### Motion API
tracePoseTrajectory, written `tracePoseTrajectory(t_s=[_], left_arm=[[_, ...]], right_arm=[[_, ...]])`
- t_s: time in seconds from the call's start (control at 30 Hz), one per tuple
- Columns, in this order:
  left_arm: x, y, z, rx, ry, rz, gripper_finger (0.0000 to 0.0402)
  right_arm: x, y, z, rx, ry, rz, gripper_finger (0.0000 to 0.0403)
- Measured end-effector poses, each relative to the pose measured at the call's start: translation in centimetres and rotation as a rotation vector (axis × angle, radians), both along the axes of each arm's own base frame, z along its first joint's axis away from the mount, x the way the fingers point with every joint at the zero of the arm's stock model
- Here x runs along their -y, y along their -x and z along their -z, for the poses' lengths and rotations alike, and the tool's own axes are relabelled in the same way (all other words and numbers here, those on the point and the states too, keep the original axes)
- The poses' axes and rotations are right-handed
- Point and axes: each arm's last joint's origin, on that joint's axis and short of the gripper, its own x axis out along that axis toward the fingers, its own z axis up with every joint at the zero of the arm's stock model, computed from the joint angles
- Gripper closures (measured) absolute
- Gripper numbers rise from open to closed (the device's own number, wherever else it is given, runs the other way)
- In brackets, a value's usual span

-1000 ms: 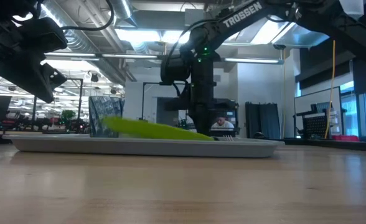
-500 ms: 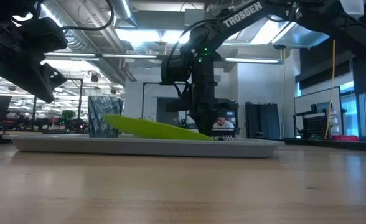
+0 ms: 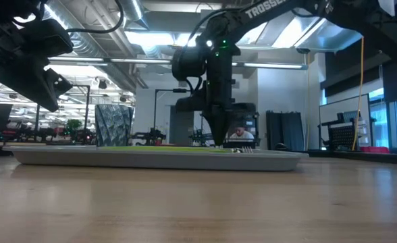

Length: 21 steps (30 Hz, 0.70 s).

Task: Pick and place plate/cup/fork/spoon on tray
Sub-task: Put the orange spoon on the gray tray in between the green plate and the orange fork, then adjust the gray serving tray

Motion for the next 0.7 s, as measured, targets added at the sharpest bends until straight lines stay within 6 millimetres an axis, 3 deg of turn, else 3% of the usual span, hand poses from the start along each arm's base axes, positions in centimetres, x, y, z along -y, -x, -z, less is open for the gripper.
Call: tracePoseTrajectory(t_s=[0.3,0.5,0.7], left_arm=[[0.0,-0.2,-0.3,0.031,0.028,-0.015,0.0401],[0.2,-0.7,-3.0,0.124,0.062,-0.009,0.0401],[0.2,-1.0,-6.6,0.228,0.033,-0.002,0.0401]], right_arm=[[-1.3,0.1,-1.2,0.002,0.001,-0.083,0.0403],[-4.0,0.9,-6.4,0.104,0.093,-0.215,0.0403],[-7.6,3.1,-12.9,0.238,0.215,-0.388,0.0403]])
